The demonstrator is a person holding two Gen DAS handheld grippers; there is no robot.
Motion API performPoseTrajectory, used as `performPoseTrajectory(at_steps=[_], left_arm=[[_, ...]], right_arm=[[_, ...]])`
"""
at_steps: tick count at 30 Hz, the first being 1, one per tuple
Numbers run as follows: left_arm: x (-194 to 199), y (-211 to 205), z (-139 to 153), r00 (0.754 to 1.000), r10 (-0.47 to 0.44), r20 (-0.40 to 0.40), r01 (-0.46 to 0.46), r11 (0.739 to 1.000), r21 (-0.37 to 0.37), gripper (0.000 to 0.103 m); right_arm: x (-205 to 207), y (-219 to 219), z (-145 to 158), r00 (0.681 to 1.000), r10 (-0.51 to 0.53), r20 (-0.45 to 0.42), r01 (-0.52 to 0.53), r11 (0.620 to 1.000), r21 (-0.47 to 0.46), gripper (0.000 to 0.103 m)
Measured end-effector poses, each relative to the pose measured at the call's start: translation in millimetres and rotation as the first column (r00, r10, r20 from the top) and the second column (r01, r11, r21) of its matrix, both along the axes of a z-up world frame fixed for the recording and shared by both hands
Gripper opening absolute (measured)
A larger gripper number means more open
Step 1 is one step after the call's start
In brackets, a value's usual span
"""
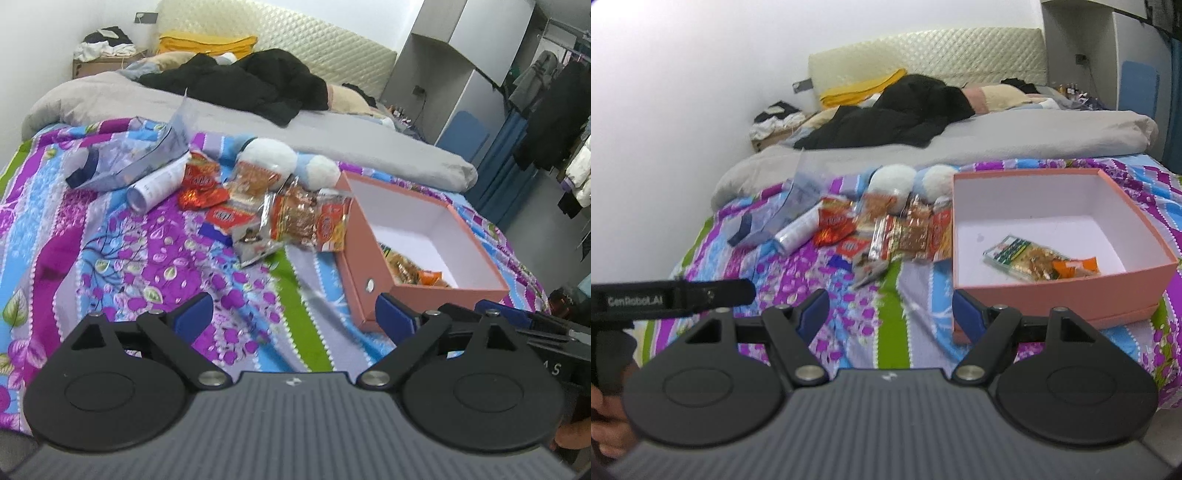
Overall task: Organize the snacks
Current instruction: 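Withdraw both tools from the box back toward the snack pile, then lower right tool onto striped snack-stick bag and close on it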
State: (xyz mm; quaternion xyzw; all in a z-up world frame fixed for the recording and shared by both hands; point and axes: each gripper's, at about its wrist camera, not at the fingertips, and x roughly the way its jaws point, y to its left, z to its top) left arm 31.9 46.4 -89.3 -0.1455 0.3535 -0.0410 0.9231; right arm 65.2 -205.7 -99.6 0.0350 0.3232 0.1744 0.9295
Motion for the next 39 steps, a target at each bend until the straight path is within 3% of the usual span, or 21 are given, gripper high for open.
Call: performPoseTrajectory(at_steps=[14,28,34,39], left_arm=[[33,3,-19,0.999,0.005,-0.049,-0.007,1.000,-0.027,0.097],[95,9,-48,0.995,-0.017,-0.098,0.013,0.999,-0.051,0.096],[130,8,-70,0.992,-0.035,-0.123,0.028,0.998,-0.055,0.095],[160,10,-90,0.988,-0.053,-0.143,0.046,0.998,-0.051,0.095]], right_arm=[[25,3,-14,0.999,0.011,-0.045,-0.014,0.998,-0.059,0.075],[83,19,-23,0.993,0.090,-0.079,-0.100,0.985,-0.139,0.074],[119,29,-32,0.981,0.162,-0.103,-0.181,0.960,-0.212,0.074],[155,47,-39,0.960,0.252,-0.124,-0.278,0.917,-0.285,0.074]])
